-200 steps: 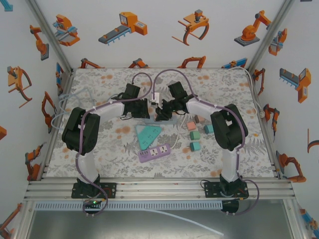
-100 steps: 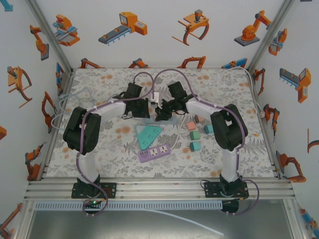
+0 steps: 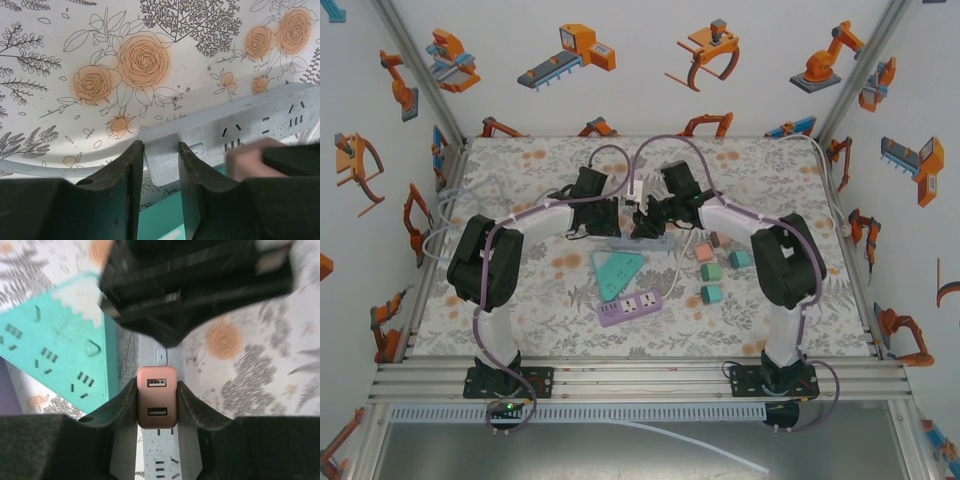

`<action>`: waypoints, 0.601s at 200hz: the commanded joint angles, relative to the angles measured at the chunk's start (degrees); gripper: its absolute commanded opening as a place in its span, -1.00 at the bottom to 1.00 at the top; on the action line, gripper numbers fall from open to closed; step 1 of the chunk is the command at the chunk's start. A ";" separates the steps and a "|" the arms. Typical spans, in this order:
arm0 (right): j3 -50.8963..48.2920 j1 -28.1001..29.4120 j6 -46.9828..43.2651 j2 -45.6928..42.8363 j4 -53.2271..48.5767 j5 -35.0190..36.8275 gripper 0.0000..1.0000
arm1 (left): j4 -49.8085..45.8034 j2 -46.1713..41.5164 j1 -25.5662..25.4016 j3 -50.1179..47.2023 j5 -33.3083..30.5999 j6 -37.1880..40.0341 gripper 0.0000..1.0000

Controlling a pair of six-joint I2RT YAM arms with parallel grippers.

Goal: Pull the plug off the socket

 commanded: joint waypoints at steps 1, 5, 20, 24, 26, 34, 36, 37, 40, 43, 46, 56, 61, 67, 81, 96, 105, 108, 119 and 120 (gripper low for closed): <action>1.34 -0.17 1.49 -7.62 9.07 -4.48 -1.00 | -12.45 9.93 -2.02 -5.85 -7.75 5.01 -0.31; 1.38 -0.17 1.16 -7.61 8.60 -4.38 -1.00 | -12.39 9.89 -2.02 -5.79 -7.40 5.00 -0.31; 1.32 -0.24 0.00 -7.44 6.63 -4.00 -1.00 | -11.56 8.97 -2.02 -6.10 -6.04 4.73 -0.31; 1.16 -0.26 -0.03 -7.54 6.41 -4.00 -1.00 | -11.37 8.60 -2.02 -6.19 -5.47 4.50 -0.31; 1.09 -0.26 0.00 -7.59 6.35 -4.05 -1.00 | -11.28 8.39 -2.02 -6.24 -5.17 4.40 -0.31; 0.32 -0.42 0.38 -8.13 6.38 -4.09 -1.00 | -10.93 7.38 -1.97 -6.37 -3.83 4.02 -0.30; -0.09 -0.46 0.63 -8.45 6.56 -4.02 -1.00 | -10.90 7.03 -1.99 -6.38 -3.42 3.90 -0.29; -0.20 -0.49 0.76 -8.56 6.65 -4.01 -1.00 | -10.84 6.91 -1.96 -6.38 -3.29 3.88 -0.29; -0.46 -0.52 1.08 -8.81 6.90 -3.89 -1.00 | -10.77 6.43 -2.01 -6.38 -2.91 3.79 -0.29; -1.11 -0.57 1.85 -9.34 7.42 -3.77 -1.00 | -10.63 5.91 -1.98 -6.38 -2.28 3.59 -0.28; -1.70 -0.61 2.52 -9.77 7.98 -3.58 -1.00 | -10.59 5.38 -1.94 -6.36 -1.80 3.41 -0.28; -3.71 -0.70 5.58 -11.42 10.04 -2.81 -1.00 | -9.99 3.32 -1.80 -6.21 -0.22 2.76 -0.26; -4.52 -0.78 7.06 -12.17 10.91 -2.42 -1.00 | -9.55 2.26 -1.56 -6.11 0.89 2.24 -0.25; -5.71 -0.87 9.65 -13.32 12.30 -1.38 -1.00 | -8.81 0.89 -1.30 -5.92 2.44 1.66 -0.23; -8.27 -0.96 17.01 -16.35 15.21 2.71 -1.00 | -6.90 -2.14 -0.27 -5.32 5.75 0.11 -0.18; -9.23 -0.96 26.84 -19.98 14.57 8.98 -1.00 | -5.75 -4.82 0.46 -3.52 8.43 -0.59 -0.14; -9.02 -1.03 33.30 -21.89 12.90 13.40 -1.00 | -5.60 -6.22 0.66 -1.88 9.40 -0.63 -0.09; -8.97 -1.13 35.64 -22.41 12.37 14.90 -1.00 | -5.51 -6.52 0.81 -1.36 9.67 -0.58 -0.07; -8.55 -1.67 43.59 -24.46 9.57 19.43 -1.00 | -5.00 -8.23 1.14 0.33 11.18 -0.46 -0.05; -8.47 -1.76 44.26 -24.60 9.34 19.62 -1.00 | -4.94 -8.32 1.19 0.49 11.35 -0.45 -0.05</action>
